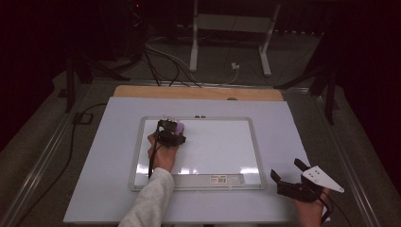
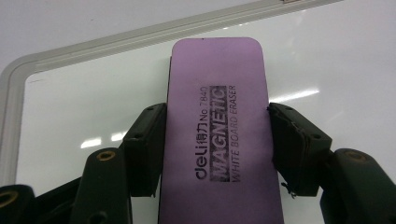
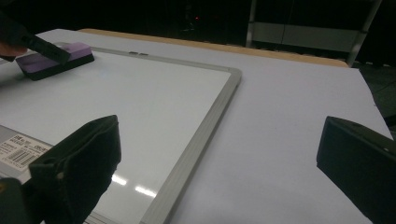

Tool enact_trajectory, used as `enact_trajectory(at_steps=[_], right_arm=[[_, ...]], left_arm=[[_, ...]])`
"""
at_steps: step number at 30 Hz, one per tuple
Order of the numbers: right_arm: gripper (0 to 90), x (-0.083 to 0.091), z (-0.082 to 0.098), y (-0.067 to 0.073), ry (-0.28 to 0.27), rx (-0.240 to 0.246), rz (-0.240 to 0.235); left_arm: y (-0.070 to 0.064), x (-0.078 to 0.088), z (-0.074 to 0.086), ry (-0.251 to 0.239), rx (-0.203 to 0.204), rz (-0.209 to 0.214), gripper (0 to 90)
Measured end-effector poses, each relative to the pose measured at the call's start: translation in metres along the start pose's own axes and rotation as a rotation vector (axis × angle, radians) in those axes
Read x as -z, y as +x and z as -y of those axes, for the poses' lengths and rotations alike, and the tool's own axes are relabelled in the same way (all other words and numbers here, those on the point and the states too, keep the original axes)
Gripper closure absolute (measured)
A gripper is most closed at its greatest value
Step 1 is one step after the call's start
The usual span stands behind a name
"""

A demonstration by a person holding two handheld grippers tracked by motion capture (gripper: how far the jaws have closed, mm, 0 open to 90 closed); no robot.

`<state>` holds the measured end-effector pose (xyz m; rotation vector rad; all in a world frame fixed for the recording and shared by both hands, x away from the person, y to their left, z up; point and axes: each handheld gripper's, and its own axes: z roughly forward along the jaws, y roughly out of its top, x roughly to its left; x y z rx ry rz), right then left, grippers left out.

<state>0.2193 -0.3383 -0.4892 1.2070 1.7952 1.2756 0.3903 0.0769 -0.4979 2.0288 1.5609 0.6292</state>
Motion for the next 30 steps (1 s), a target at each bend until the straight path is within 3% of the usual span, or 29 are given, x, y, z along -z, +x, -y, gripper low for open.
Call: enact_trajectory(at_steps=[5, 9, 12, 15, 18, 20, 25, 28, 30], right_arm=[[0.0, 0.001, 0.000, 0.000, 0.000, 0.003, -0.001], [0.0, 0.002, 0.001, -0.002, -0.003, -0.007, 0.005], [0.0, 0.002, 0.000, -0.001, -0.005, -0.008, 0.005], [0.1, 0.002, 0.000, 0.000, -0.002, -0.003, 0.001], [0.0, 0.002, 0.000, 0.000, -0.002, -0.003, 0.000], [0.0, 0.002, 0.000, 0.000, -0.005, -0.002, 0.001], [0.0, 0.002, 0.000, 0.000, -0.004, -0.005, 0.000], [0.0, 0.001, 0.000, 0.000, -0.002, -0.004, -0.001], [0.0, 0.001, 0.001, 0.000, -0.001, -0.005, -0.001]], left_arm=[[0.000, 0.001, 0.001, -0.010, 0.015, -0.015, 41.2], [-0.001, 0.009, 0.002, -0.097, 0.026, 0.022, 32.3], [-0.006, 0.022, 0.003, -0.186, -0.038, 0.075, 29.9], [-0.012, 0.032, 0.006, -0.223, -0.120, 0.106, 29.5], [-0.014, 0.034, 0.009, -0.202, -0.173, 0.123, 30.5], [-0.014, 0.032, 0.012, -0.178, -0.190, 0.090, 32.4], [-0.007, 0.024, 0.018, -0.133, -0.190, 0.039, 32.9], [-0.002, 0.021, 0.021, -0.110, -0.170, 0.027, 33.3], [0.000, 0.020, 0.022, -0.100, -0.183, 0.019, 33.5]])
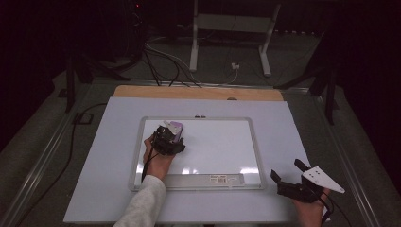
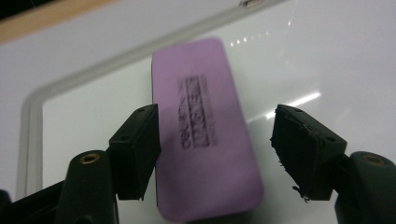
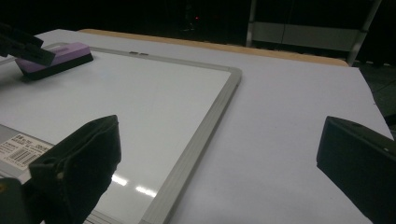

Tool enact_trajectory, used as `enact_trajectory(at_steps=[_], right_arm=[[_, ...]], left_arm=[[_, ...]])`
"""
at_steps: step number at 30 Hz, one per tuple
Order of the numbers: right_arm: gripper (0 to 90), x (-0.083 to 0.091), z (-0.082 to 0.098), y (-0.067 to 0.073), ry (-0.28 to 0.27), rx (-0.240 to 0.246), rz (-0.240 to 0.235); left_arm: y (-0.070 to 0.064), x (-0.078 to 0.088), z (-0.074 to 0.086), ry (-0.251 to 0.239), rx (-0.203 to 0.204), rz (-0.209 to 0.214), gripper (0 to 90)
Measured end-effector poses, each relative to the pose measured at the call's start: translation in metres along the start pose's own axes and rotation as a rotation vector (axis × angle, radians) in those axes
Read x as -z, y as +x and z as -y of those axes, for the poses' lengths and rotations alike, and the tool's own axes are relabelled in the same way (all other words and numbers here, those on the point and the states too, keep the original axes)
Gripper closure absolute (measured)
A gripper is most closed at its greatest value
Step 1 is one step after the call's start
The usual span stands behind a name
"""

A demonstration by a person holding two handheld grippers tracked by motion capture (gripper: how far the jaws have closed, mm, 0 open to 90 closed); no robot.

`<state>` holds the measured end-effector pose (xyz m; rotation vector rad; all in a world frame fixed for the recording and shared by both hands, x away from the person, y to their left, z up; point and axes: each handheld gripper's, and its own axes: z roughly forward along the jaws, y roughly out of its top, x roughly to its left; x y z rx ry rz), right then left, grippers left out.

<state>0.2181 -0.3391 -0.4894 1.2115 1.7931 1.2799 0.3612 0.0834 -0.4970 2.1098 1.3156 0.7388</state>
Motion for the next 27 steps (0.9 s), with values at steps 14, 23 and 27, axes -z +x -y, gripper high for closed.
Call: enact_trajectory(at_steps=[14, 23, 27], right_arm=[[0.0, 0.000, 0.000, 0.000, 0.002, 0.000, -0.001], [0.0, 0.000, 0.000, 0.000, 0.001, -0.001, 0.001], [0.0, 0.000, 0.000, 0.000, 0.000, -0.001, 0.001]], left_arm=[[0.016, -0.002, 0.007, 0.031, 0.043, -0.001, 43.9], [0.021, 0.006, 0.005, -0.020, 0.096, -0.029, 63.8], [0.026, 0.010, 0.005, -0.034, 0.123, -0.037, 64.0]])
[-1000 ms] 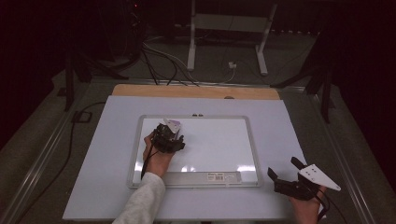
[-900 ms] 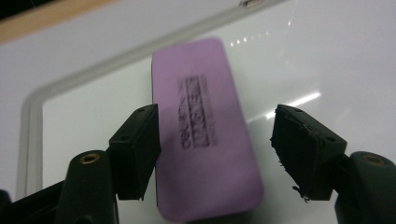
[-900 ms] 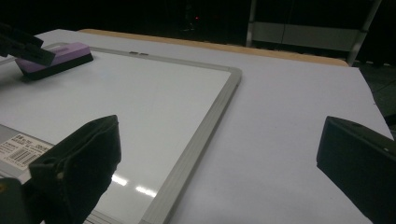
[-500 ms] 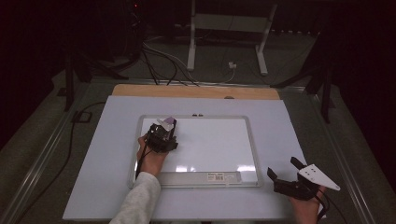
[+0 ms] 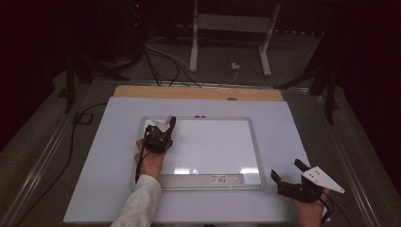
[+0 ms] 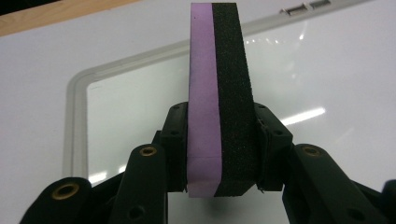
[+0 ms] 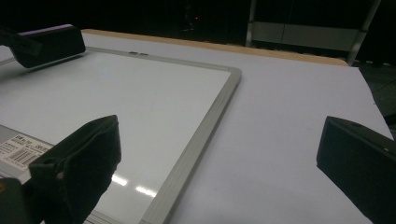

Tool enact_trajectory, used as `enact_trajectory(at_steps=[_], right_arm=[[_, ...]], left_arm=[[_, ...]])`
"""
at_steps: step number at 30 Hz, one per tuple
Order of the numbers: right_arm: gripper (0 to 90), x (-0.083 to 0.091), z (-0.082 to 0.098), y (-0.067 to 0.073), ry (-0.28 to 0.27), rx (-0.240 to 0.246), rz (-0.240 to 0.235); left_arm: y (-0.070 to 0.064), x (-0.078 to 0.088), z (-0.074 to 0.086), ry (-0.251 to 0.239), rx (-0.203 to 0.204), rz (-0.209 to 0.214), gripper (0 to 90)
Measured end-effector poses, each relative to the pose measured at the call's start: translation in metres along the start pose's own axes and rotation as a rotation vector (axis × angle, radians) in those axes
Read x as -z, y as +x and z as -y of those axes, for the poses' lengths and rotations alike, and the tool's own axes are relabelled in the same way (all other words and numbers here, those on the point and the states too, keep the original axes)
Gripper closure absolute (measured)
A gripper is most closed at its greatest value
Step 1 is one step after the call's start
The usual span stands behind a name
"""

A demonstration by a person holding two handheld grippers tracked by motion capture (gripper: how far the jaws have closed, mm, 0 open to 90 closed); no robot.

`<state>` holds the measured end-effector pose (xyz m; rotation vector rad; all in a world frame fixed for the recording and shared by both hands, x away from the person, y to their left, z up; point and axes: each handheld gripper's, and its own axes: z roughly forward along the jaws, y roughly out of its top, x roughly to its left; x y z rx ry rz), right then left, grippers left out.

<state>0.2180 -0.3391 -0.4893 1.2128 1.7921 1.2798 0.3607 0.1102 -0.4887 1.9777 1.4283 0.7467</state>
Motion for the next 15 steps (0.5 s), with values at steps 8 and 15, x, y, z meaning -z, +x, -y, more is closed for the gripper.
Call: enact_trajectory(at_steps=[8, 15], right_arm=[[0.0, -0.0001, 0.0000, 0.0002, 0.000, 0.001, 0.000], [0.0, -0.0001, 0.0000, 0.0003, 0.001, 0.000, 0.000]], left_arm=[[0.0060, 0.0064, -0.0019, -0.026, 0.045, -0.004, 64.1], [0.0105, 0.0102, -0.0031, -0.040, 0.077, -0.012, 64.0]])
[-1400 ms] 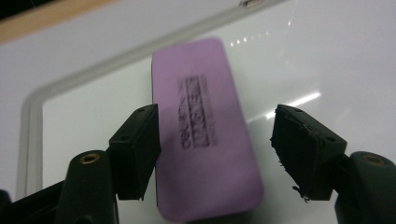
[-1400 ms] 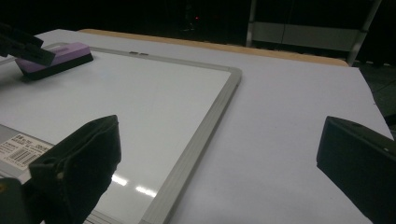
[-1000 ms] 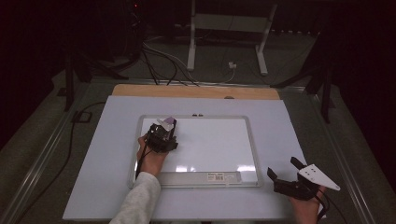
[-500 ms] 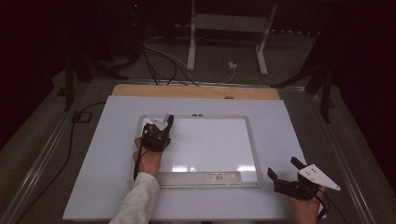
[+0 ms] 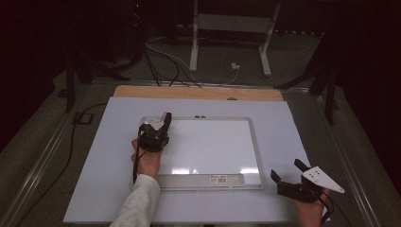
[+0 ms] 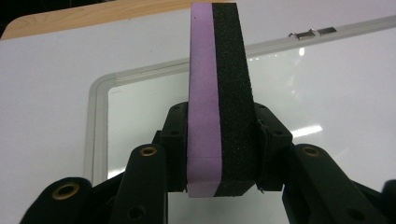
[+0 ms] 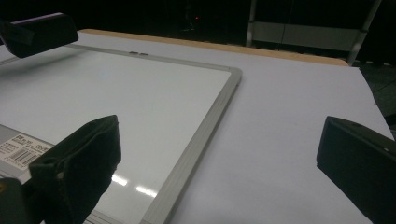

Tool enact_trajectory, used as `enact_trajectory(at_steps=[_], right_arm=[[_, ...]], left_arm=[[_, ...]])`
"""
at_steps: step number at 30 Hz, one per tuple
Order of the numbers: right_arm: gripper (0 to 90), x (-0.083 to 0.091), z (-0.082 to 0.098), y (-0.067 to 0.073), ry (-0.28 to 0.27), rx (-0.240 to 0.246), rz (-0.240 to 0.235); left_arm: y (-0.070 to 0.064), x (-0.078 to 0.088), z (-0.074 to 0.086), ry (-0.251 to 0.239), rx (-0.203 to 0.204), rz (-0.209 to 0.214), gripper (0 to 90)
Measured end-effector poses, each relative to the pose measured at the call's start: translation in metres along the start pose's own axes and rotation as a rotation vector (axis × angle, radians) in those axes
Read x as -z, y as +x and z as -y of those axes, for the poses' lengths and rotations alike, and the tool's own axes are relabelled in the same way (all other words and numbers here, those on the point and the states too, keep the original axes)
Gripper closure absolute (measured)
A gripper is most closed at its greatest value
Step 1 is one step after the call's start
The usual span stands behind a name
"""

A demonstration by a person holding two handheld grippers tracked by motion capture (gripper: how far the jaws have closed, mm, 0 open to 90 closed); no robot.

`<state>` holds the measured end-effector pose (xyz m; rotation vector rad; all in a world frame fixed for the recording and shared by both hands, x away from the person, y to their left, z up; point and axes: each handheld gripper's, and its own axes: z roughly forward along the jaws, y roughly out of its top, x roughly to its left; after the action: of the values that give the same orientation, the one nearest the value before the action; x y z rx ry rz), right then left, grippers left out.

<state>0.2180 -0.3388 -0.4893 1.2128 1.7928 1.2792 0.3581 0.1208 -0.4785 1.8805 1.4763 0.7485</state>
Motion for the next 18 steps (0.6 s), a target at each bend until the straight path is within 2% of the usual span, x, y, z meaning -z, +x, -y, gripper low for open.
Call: enact_trajectory(at_steps=[18], right_arm=[[0.0, 0.000, 0.000, 0.000, 0.001, 0.001, -0.001]], left_arm=[[0.017, 0.004, 0.001, -0.003, 0.056, -0.053, 64.1]])
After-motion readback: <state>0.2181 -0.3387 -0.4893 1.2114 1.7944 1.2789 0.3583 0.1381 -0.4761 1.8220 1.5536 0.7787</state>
